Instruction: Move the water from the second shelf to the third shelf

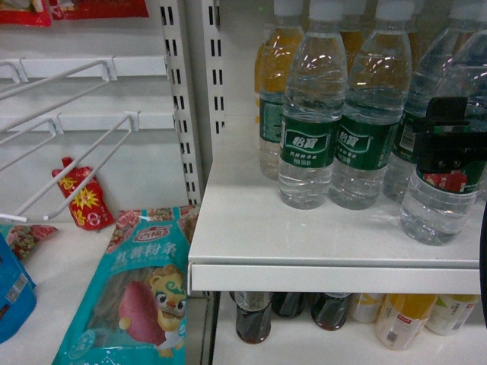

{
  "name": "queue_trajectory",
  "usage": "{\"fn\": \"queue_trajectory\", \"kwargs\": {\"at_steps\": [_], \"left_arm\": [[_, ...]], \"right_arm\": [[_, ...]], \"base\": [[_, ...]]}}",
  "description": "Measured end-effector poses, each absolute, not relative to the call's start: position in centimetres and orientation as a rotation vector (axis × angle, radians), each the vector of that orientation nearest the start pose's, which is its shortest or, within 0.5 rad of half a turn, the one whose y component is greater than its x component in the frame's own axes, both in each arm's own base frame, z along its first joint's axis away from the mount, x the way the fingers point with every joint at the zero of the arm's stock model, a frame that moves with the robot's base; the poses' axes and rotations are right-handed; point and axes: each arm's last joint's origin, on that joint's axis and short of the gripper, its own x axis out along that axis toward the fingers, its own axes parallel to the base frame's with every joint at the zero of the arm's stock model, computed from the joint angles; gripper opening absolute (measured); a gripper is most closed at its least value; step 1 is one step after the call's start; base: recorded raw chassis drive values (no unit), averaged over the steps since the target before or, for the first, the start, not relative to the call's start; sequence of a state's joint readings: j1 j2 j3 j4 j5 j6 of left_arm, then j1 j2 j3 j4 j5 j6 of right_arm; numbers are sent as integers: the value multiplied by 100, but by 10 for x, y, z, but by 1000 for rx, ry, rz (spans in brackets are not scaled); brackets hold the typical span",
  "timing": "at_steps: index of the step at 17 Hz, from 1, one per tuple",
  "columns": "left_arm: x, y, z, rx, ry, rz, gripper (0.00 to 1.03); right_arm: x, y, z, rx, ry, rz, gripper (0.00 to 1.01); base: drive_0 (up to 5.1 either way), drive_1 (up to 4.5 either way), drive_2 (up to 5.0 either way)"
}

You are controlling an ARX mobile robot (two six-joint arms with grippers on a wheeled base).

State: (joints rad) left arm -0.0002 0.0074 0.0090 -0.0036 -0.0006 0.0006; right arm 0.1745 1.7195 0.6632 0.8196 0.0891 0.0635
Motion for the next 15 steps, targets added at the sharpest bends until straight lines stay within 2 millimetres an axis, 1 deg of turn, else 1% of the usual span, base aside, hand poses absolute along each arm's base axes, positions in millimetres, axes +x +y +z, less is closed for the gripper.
{"fn": "queue_trajectory", "kwargs": {"at_steps": [1, 2, 3, 10, 12, 15], "left_arm": [[98, 0, 166, 1, 2, 0, 98], [98, 0, 166, 1, 2, 0, 98], [98, 0, 166, 1, 2, 0, 98], [98, 0, 166, 1, 2, 0, 98], [98, 0, 166, 1, 2, 0, 98], [98, 0, 166, 1, 2, 0, 98]], "right_arm": [[321, 54, 158, 33, 235, 77, 97], [321, 54, 158, 39, 236, 76, 99], [321, 54, 158, 40, 236, 76, 98], [320, 50, 161, 51, 237, 75, 98], [312, 49, 164, 53, 240, 83, 98], [304, 48, 164, 54, 254, 97, 98]], "base": [[0, 0, 0], [0, 0, 0], [0, 0, 0], [0, 0, 0], [0, 0, 0], [0, 0, 0]]}}
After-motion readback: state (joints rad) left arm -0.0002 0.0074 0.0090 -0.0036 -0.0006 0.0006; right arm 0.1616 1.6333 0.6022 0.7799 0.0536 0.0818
